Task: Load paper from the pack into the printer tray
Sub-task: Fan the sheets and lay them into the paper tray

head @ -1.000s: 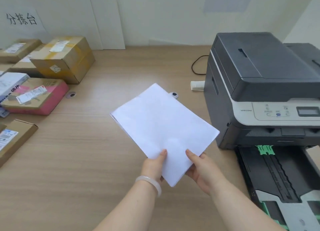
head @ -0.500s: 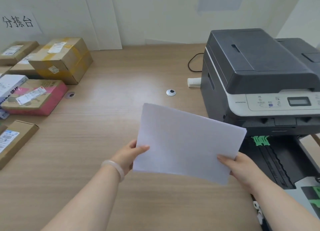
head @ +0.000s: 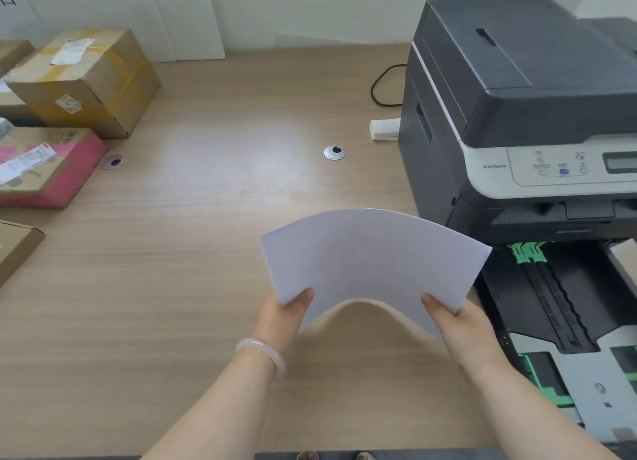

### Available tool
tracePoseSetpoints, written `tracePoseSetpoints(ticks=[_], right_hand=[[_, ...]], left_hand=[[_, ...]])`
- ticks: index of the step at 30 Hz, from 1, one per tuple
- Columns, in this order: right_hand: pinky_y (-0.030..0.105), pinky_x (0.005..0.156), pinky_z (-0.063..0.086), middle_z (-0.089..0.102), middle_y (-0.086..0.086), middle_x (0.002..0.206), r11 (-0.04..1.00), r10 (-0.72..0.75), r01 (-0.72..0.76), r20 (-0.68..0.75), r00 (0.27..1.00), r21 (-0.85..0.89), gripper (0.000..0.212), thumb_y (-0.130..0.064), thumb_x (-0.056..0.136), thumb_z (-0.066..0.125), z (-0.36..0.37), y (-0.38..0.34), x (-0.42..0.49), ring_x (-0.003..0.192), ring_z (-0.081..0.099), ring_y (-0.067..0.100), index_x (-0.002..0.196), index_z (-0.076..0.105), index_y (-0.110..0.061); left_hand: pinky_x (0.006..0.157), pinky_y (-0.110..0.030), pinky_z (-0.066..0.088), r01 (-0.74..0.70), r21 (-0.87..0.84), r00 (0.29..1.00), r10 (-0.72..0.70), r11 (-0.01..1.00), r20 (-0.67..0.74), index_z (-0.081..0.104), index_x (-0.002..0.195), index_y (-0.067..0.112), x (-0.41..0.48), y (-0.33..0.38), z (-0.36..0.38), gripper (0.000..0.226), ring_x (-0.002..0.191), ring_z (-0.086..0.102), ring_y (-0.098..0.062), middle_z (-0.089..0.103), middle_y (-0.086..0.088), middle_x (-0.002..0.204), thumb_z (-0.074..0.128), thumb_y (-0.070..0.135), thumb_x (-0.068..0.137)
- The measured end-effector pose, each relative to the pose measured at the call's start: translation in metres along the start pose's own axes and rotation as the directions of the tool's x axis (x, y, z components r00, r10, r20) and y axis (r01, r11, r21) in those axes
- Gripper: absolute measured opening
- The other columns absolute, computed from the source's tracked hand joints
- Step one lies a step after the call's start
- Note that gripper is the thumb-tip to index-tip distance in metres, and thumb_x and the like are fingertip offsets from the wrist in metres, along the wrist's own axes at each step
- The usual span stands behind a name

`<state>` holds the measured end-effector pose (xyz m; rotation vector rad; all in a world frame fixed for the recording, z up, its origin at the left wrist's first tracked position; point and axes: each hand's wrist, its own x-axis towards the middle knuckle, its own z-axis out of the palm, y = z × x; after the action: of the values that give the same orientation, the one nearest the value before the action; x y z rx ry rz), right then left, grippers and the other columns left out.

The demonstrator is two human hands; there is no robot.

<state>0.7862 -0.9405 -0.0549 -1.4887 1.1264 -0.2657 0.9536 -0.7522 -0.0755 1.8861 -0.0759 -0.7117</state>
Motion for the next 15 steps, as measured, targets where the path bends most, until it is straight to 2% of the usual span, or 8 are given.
tracePoseSetpoints(ticks=[2, 4, 6, 8, 10, 11, 13, 15], right_hand=[[0.037, 0.085, 0.047, 0.069, 0.001, 0.098, 0.999, 0.033, -0.032, 0.008, 0.999, -0.038, 0.012, -0.029, 0.088, 0.060, 0.000, 0.002, 0.004, 0.095, 0.062, 0.022, 0.098, 0.065, -0.025], [0.040, 0.088, 0.048, 0.068, 0.004, 0.103, 0.995, 0.062, -0.063, -0.016, 0.998, -0.074, 0.018, -0.031, 0.088, 0.060, 0.001, 0.000, 0.008, 0.097, 0.061, 0.025, 0.102, 0.065, -0.022], [0.035, 0.084, 0.046, 0.069, 0.003, 0.102, 0.998, 0.000, -0.003, -0.034, 0.999, -0.062, 0.017, -0.026, 0.087, 0.063, -0.003, -0.013, 0.012, 0.094, 0.061, 0.022, 0.103, 0.067, -0.020], [0.035, 0.082, 0.050, 0.074, -0.001, 0.098, 0.995, -0.094, 0.094, 0.007, 0.996, -0.033, 0.012, -0.025, 0.085, 0.066, -0.009, -0.031, 0.014, 0.094, 0.067, 0.020, 0.096, 0.070, -0.020], [0.041, 0.090, 0.053, 0.075, 0.004, 0.101, 0.990, -0.096, 0.088, 0.071, 0.993, 0.108, 0.014, -0.026, 0.086, 0.066, -0.015, -0.043, 0.017, 0.097, 0.069, 0.022, 0.097, 0.071, -0.019], [0.044, 0.093, 0.051, 0.074, 0.009, 0.106, 0.967, -0.056, 0.029, 0.100, 0.993, 0.253, 0.014, -0.024, 0.087, 0.064, -0.015, -0.046, 0.018, 0.098, 0.068, 0.024, 0.098, 0.070, -0.017], [0.046, 0.099, 0.047, 0.069, 0.012, 0.115, 0.825, 0.027, -0.122, 0.177, 0.984, 0.553, 0.020, -0.022, 0.090, 0.060, -0.007, -0.052, 0.015, 0.104, 0.064, 0.026, 0.107, 0.066, -0.014], [0.046, 0.099, 0.047, 0.066, 0.008, 0.123, 0.691, 0.044, -0.227, 0.274, 0.961, 0.686, 0.038, -0.027, 0.087, 0.061, 0.012, -0.057, 0.005, 0.112, 0.062, 0.026, 0.123, 0.059, -0.014]], left_hand=[[0.087, -0.034, 0.046, 0.028, 0.018, 0.999, -0.027, 0.999, -0.036, 0.060, 0.090, 0.029, 0.002, -0.005, 0.001, 0.004, 0.094, 0.059, -0.021, 0.067, -0.006, 0.102, 0.060, 0.033, 0.088], [0.081, -0.031, 0.044, 0.071, 0.026, 0.996, -0.069, 0.997, -0.061, 0.062, 0.094, 0.024, 0.002, -0.005, 0.003, 0.010, 0.090, 0.059, -0.023, 0.066, -0.006, 0.099, 0.058, 0.032, 0.090], [0.082, -0.032, 0.045, 0.065, 0.001, 0.997, -0.065, 0.998, -0.047, 0.065, 0.094, 0.021, 0.000, 0.002, -0.001, 0.013, 0.093, 0.061, -0.022, 0.067, -0.006, 0.097, 0.059, 0.032, 0.090], [0.086, -0.031, 0.045, 0.050, -0.062, 0.998, -0.051, 0.997, -0.025, 0.063, 0.094, 0.023, -0.001, 0.009, -0.012, 0.016, 0.098, 0.061, -0.018, 0.066, -0.003, 0.099, 0.065, 0.035, 0.083], [0.095, -0.037, 0.048, 0.095, -0.156, 0.995, -0.099, 0.983, -0.014, 0.064, 0.095, 0.023, 0.000, 0.013, -0.026, 0.032, 0.103, 0.063, -0.021, 0.068, -0.003, 0.104, 0.069, 0.043, 0.071], [0.095, -0.039, 0.049, 0.135, -0.208, 0.990, -0.139, 0.969, -0.006, 0.065, 0.096, 0.021, 0.000, 0.015, -0.031, 0.033, 0.102, 0.064, -0.023, 0.069, -0.004, 0.106, 0.071, 0.043, 0.072], [0.086, -0.036, 0.051, 0.188, -0.322, 0.981, -0.192, 0.928, 0.021, 0.066, 0.098, 0.019, -0.004, 0.016, -0.034, 0.021, 0.096, 0.067, -0.021, 0.071, -0.003, 0.106, 0.067, 0.034, 0.084], [0.072, -0.029, 0.054, 0.203, -0.412, 0.978, -0.202, 0.888, 0.045, 0.067, 0.103, 0.018, -0.011, 0.019, -0.028, 0.017, 0.089, 0.069, -0.017, 0.072, 0.000, 0.101, 0.062, 0.027, 0.089]])
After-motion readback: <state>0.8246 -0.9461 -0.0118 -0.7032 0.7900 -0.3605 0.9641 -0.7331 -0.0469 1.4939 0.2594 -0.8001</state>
